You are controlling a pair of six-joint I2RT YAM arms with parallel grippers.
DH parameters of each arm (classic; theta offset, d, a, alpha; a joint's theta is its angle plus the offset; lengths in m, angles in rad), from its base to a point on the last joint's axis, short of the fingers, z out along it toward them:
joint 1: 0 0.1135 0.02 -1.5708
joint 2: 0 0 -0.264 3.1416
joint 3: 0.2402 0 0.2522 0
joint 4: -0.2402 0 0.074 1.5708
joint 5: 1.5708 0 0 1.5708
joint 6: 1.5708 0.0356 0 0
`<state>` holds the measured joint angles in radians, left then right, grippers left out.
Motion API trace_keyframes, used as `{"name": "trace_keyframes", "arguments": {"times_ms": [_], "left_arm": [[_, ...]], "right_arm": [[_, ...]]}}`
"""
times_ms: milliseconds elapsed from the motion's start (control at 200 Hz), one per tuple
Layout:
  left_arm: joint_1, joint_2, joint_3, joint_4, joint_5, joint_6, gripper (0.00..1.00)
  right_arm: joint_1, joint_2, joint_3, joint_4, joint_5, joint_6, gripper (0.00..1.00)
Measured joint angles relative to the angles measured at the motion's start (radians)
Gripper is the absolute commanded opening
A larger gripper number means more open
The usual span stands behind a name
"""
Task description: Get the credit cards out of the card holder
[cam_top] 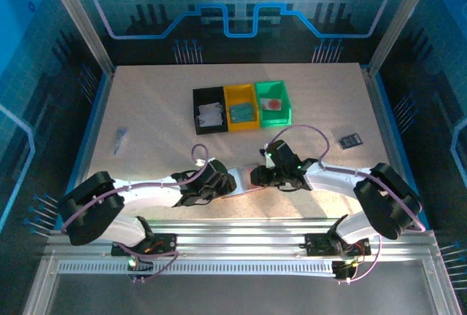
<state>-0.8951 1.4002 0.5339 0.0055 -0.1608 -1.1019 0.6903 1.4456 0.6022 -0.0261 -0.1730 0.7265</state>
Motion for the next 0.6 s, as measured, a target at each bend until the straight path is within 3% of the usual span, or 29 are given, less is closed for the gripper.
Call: {"name": "trace_keyframes", "arguments": {"times_ms": [600], "left_arm": [[0.0,0.017,0.0,0.029,0.0,0.0,0.54]], "right_arm": [[0.007,0.001,0.0,-0.01,0.061,0.008,0.32]]}}
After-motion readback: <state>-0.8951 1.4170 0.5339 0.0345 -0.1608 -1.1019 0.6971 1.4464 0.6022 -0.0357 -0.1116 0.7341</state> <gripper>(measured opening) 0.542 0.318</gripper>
